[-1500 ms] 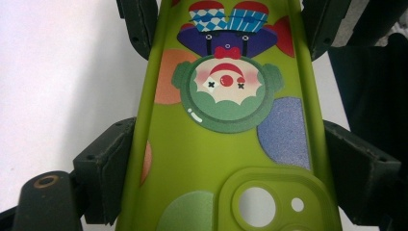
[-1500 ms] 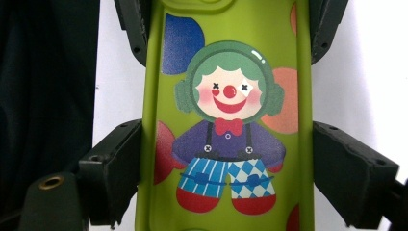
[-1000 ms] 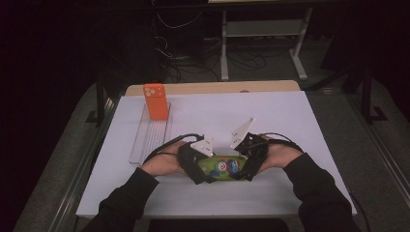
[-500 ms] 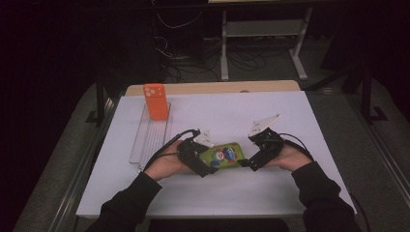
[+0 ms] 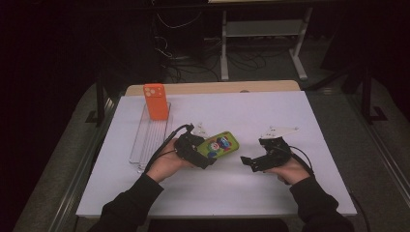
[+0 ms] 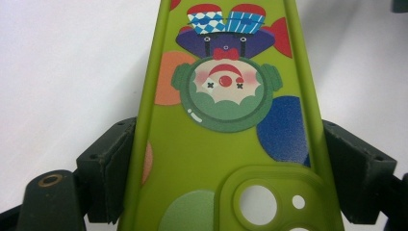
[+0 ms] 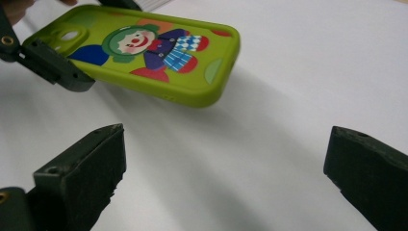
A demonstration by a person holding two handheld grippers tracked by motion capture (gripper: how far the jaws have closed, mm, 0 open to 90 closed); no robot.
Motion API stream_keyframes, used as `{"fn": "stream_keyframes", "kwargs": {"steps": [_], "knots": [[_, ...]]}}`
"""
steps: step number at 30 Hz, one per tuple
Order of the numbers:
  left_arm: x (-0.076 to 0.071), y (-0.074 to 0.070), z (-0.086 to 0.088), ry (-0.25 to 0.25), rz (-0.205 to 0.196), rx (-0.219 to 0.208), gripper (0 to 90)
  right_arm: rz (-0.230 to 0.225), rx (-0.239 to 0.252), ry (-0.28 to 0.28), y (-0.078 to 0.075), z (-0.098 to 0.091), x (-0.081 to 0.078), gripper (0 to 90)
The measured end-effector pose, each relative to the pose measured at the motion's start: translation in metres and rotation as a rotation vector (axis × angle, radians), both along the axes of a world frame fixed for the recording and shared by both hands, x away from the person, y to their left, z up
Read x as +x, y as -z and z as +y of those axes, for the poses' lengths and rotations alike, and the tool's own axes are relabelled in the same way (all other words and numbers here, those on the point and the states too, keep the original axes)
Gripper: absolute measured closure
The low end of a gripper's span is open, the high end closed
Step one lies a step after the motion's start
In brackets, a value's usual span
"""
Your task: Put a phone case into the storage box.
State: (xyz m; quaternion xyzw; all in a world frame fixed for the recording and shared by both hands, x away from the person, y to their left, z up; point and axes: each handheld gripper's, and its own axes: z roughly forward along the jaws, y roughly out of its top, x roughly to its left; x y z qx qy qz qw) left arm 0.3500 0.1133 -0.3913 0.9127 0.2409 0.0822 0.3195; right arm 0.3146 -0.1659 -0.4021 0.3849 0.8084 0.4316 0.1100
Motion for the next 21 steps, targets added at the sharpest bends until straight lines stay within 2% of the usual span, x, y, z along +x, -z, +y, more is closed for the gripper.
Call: {"fn": "stream_keyframes", "kwargs": {"steps": [6,8,13,16,18,21], "knots": [[0.002,-0.003,0.005,-0.04,-0.002,-0.002,15.8,-0.003,0.054,0.039,0.007,-0.006,-0.005,0.1],[0.003,-0.004,0.006,-0.05,0.004,-0.016,15.8,-0.025,0.061,0.049,0.008,-0.007,-0.005,0.1],[0.004,-0.006,0.008,-0.048,0.007,-0.024,15.9,-0.065,0.018,0.062,0.011,-0.004,-0.003,0.1],[0.004,-0.006,0.01,-0.056,0.011,-0.031,15.8,-0.081,-0.006,0.052,0.012,-0.002,-0.004,0.1],[0.004,-0.007,0.01,-0.054,0.014,-0.034,15.8,-0.107,-0.031,0.045,0.012,0.0,-0.005,0.1],[0.005,-0.007,0.01,-0.057,0.016,-0.042,15.9,-0.116,-0.049,0.034,0.012,0.002,-0.006,0.1]]}}
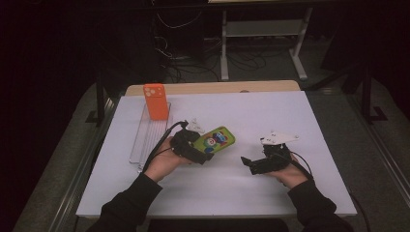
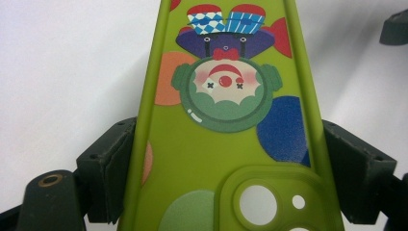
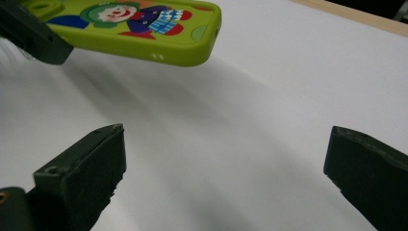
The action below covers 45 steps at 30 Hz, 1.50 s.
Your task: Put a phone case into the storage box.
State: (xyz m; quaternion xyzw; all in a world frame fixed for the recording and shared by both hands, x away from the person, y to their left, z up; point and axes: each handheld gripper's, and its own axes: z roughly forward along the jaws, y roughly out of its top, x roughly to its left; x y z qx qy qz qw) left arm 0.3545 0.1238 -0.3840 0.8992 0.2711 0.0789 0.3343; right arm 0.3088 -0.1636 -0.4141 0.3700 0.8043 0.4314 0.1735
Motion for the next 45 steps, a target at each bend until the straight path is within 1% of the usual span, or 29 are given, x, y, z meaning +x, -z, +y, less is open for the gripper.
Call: {"fn": "stream_keyframes", "kwargs": {"steps": [4,5,6,7,9,10,11,13,16,17,18,19,21,22,23,24,25,27,29,30,33,35,36,37,38,39,41,45], "knots": [[0.0,-0.001,0.0,0.01,0.002,0.0,15.9,-0.031,-0.045,-0.01,0.001,0.004,-0.002,0.1],[0.0,-0.002,0.0,0.014,0.001,0.007,15.9,-0.045,-0.064,-0.016,0.002,0.004,-0.002,0.1],[-0.001,-0.002,-0.001,0.01,0.0,-0.006,15.9,-0.058,-0.089,-0.021,0.002,0.005,-0.002,0.1],[-0.002,-0.003,-0.002,0.009,-0.001,-0.013,15.9,-0.066,-0.097,-0.024,0.003,0.006,-0.003,0.1],[-0.002,-0.003,-0.002,0.018,0.004,-0.006,15.9,-0.076,-0.131,-0.05,0.003,0.007,-0.003,0.1],[-0.002,-0.004,-0.002,0.026,0.004,-0.001,15.9,-0.089,-0.138,-0.058,0.003,0.008,-0.004,0.1],[-0.001,-0.004,-0.002,0.025,0.006,-0.006,15.9,-0.101,-0.149,-0.056,0.003,0.009,-0.005,0.1],[-0.001,-0.004,-0.002,0.028,0.008,-0.006,15.9,-0.132,-0.18,-0.056,0.002,0.012,-0.008,0.1],[-0.001,-0.004,-0.002,0.033,0.008,-0.002,15.9,-0.18,-0.213,-0.059,0.001,0.014,-0.01,0.2],[-0.001,-0.004,-0.002,0.031,0.01,-0.002,15.9,-0.199,-0.233,-0.066,0.001,0.015,-0.01,0.1],[-0.001,-0.005,-0.002,0.03,0.011,-0.003,15.9,-0.209,-0.246,-0.063,0.001,0.016,-0.011,0.1],[-0.001,-0.004,-0.002,0.022,0.014,-0.013,15.9,-0.232,-0.272,-0.068,0.001,0.016,-0.011,0.2],[-0.001,-0.004,-0.002,0.025,0.011,-0.005,15.9,-0.259,-0.298,-0.07,0.002,0.018,-0.012,0.1],[-0.001,-0.004,-0.001,0.032,0.005,-0.001,15.9,-0.281,-0.321,-0.077,0.003,0.019,-0.012,0.1],[-0.001,-0.004,-0.001,0.033,0.006,-0.001,15.9,-0.287,-0.331,-0.072,0.003,0.02,-0.013,0.2],[0.0,-0.005,-0.001,0.041,0.005,0.008,15.9,-0.296,-0.346,-0.074,0.003,0.021,-0.014,0.2],[-0.001,-0.004,-0.002,0.041,0.003,0.002,15.9,-0.301,-0.356,-0.076,0.003,0.022,-0.014,0.2],[-0.001,-0.004,-0.002,0.051,0.009,0.006,15.9,-0.315,-0.382,-0.082,0.004,0.023,-0.015,0.2],[0.0,-0.003,-0.002,0.054,0.009,0.008,15.9,-0.344,-0.418,-0.09,0.004,0.024,-0.015,0.1],[0.0,-0.003,-0.002,0.053,0.012,0.006,15.9,-0.362,-0.448,-0.102,0.004,0.023,-0.014,0.1],[-0.001,-0.003,-0.003,0.057,0.013,0.009,15.9,-0.392,-0.476,-0.099,0.005,0.025,-0.015,0.2],[-0.001,-0.003,-0.003,0.066,0.006,0.008,15.9,-0.428,-0.513,-0.1,0.005,0.026,-0.016,0.2],[-0.001,-0.003,-0.003,0.072,0.002,0.01,15.9,-0.434,-0.526,-0.103,0.005,0.027,-0.017,0.2],[-0.001,-0.003,-0.003,0.074,0.002,0.01,15.9,-0.439,-0.529,-0.096,0.006,0.029,-0.018,0.2],[-0.001,-0.003,-0.003,0.071,0.005,0.007,15.9,-0.456,-0.543,-0.1,0.006,0.029,-0.019,0.2],[-0.002,-0.002,-0.005,0.053,0.013,-0.015,15.9,-0.468,-0.551,-0.099,0.006,0.03,-0.019,0.2],[-0.002,-0.001,-0.005,0.047,0.02,-0.018,15.9,-0.48,-0.563,-0.102,0.007,0.031,-0.02,0.2],[-0.003,0.0,-0.007,0.031,0.028,-0.031,15.9,-0.518,-0.607,-0.104,0.009,0.033,-0.021,0.2]]}}
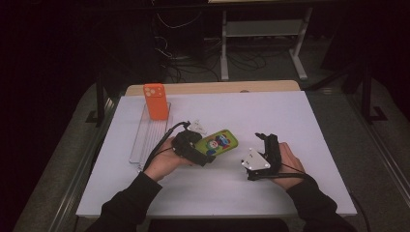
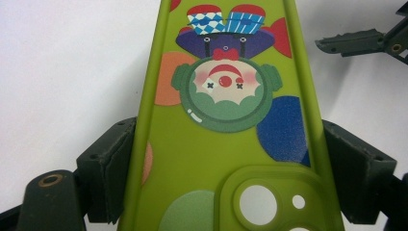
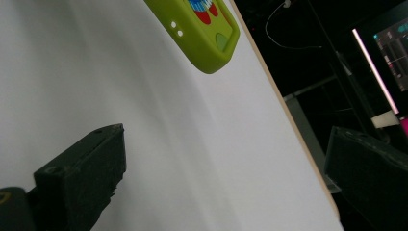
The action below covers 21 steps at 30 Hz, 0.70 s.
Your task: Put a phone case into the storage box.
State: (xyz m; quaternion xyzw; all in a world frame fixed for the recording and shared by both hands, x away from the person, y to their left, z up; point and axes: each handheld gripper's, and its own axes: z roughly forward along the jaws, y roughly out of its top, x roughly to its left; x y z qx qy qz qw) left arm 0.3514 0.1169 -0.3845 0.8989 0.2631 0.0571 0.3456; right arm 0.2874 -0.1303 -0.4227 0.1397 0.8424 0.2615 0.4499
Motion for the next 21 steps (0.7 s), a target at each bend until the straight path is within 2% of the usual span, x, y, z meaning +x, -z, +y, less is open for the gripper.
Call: {"fn": "stream_keyframes", "kwargs": {"steps": [6,7,10,12,13,14,17,21], "knots": [[0.001,-0.001,0.002,0.01,-0.003,0.009,15.9,-0.041,-0.059,-0.019,0.001,0.002,0.0,0.2],[0.001,0.0,0.002,-0.001,0.005,-0.005,15.9,-0.053,-0.064,-0.023,0.001,0.003,0.0,0.2],[0.001,-0.001,0.003,0.01,0.007,0.005,15.9,-0.1,-0.108,-0.036,0.002,0.005,-0.001,0.2],[0.002,-0.002,0.004,0.03,0.004,0.027,15.9,-0.124,-0.146,-0.045,0.003,0.007,-0.001,0.2],[0.002,-0.002,0.004,0.029,0.005,0.026,15.9,-0.134,-0.164,-0.047,0.003,0.007,-0.001,0.2],[0.002,-0.002,0.004,0.033,0.007,0.027,15.9,-0.145,-0.159,-0.047,0.004,0.009,-0.001,0.2],[0.002,-0.002,0.004,0.033,0.009,0.026,15.9,-0.188,-0.187,-0.059,0.005,0.011,-0.002,0.2],[0.002,-0.003,0.004,0.033,0.013,0.026,15.9,-0.249,-0.256,-0.087,0.003,0.013,-0.002,0.2]]}}
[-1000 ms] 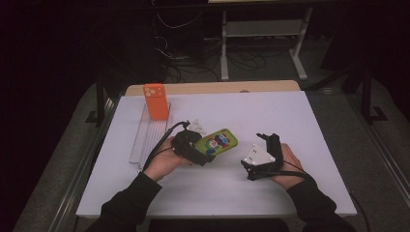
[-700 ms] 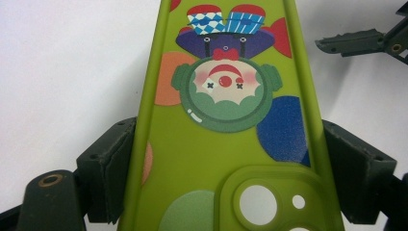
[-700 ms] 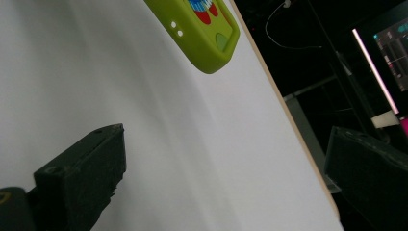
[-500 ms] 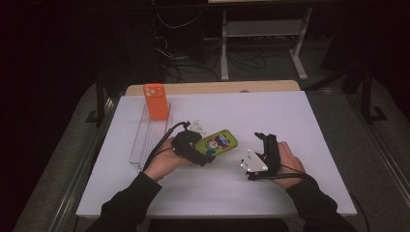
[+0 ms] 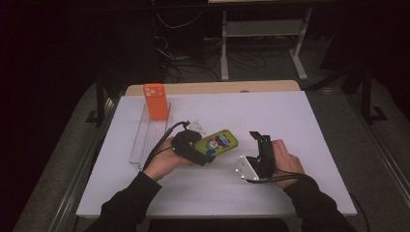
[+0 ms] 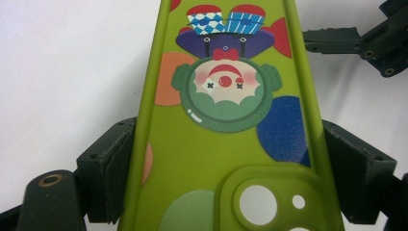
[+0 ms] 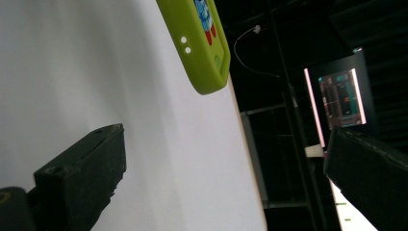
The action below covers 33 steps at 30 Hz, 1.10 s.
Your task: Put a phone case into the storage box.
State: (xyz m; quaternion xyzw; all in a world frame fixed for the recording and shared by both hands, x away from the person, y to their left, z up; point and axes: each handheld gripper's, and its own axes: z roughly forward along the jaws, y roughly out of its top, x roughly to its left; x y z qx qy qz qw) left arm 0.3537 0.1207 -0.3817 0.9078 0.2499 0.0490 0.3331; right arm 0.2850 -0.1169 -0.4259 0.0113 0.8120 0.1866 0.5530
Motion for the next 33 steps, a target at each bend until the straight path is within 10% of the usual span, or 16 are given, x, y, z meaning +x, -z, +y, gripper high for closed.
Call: {"fn": "stream_keyframes", "kwargs": {"steps": [33], "knots": [[0.002,-0.003,0.001,0.021,-0.014,0.026,15.9,-0.2,-0.192,-0.118,0.015,0.054,0.002,18.6]]}}
